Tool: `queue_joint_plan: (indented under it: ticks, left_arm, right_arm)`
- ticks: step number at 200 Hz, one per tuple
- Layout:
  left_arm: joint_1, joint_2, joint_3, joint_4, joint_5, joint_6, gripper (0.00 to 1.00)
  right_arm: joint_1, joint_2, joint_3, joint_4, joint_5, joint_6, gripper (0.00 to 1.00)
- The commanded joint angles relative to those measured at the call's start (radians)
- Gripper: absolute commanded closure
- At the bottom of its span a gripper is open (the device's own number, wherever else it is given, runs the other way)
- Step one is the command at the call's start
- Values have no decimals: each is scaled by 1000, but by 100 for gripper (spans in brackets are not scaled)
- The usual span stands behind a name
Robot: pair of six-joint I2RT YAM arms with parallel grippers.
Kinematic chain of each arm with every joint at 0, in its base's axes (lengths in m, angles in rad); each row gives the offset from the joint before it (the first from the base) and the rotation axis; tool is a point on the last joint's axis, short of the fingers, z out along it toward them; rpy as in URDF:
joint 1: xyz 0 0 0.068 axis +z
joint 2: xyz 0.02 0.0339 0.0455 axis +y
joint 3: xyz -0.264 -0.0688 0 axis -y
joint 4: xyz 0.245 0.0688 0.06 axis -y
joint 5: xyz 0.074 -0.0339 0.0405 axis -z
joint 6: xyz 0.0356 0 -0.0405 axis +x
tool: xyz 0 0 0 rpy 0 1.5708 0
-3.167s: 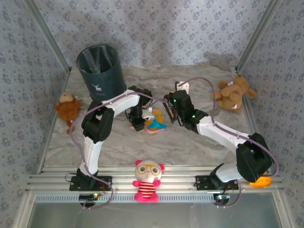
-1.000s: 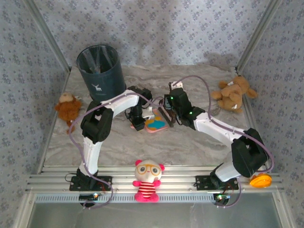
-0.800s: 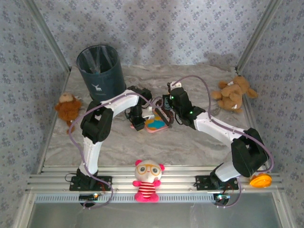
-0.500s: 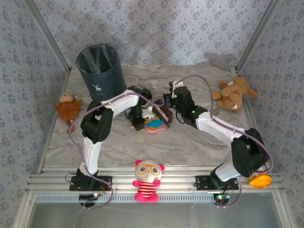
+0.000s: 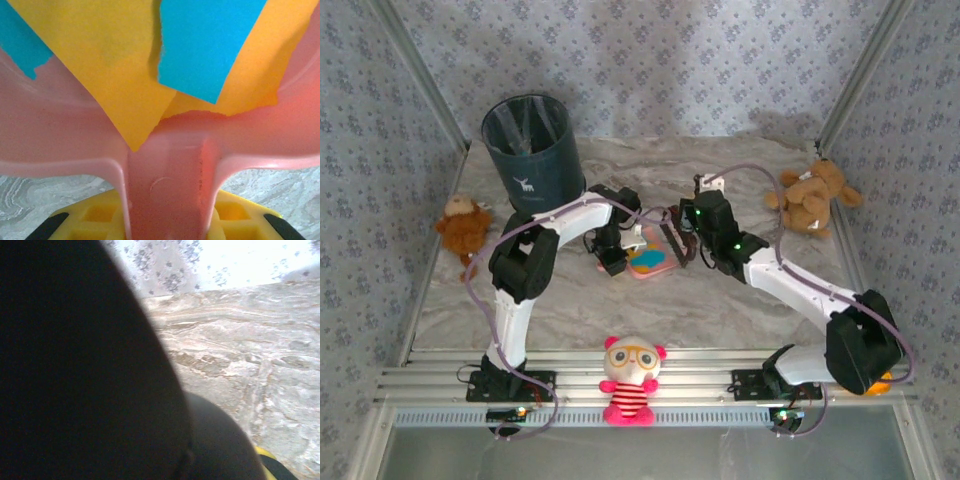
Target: Sweep away the paper scraps from the table
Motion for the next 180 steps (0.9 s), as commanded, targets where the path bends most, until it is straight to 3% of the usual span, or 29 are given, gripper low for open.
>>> queue_joint_plan:
  ticks: [1,80,132,180]
  left_arm:
    - [-8,-65,-22,49,0,-36,100]
    - [-9,-248,-123,245,40,-95,100]
    - [-8,-328,-123,276,35,-143,100]
    - [15,-364,-41,223,123,-197,100]
  right_arm:
    - [-12,-52,-10,-18,68,23,100]
    - [-77,-161,-58,-83,94,-11,100]
    - [-97,-200,-85,-98,101,-12,100]
    - [-107,-204,-95,-84,54,-15,100]
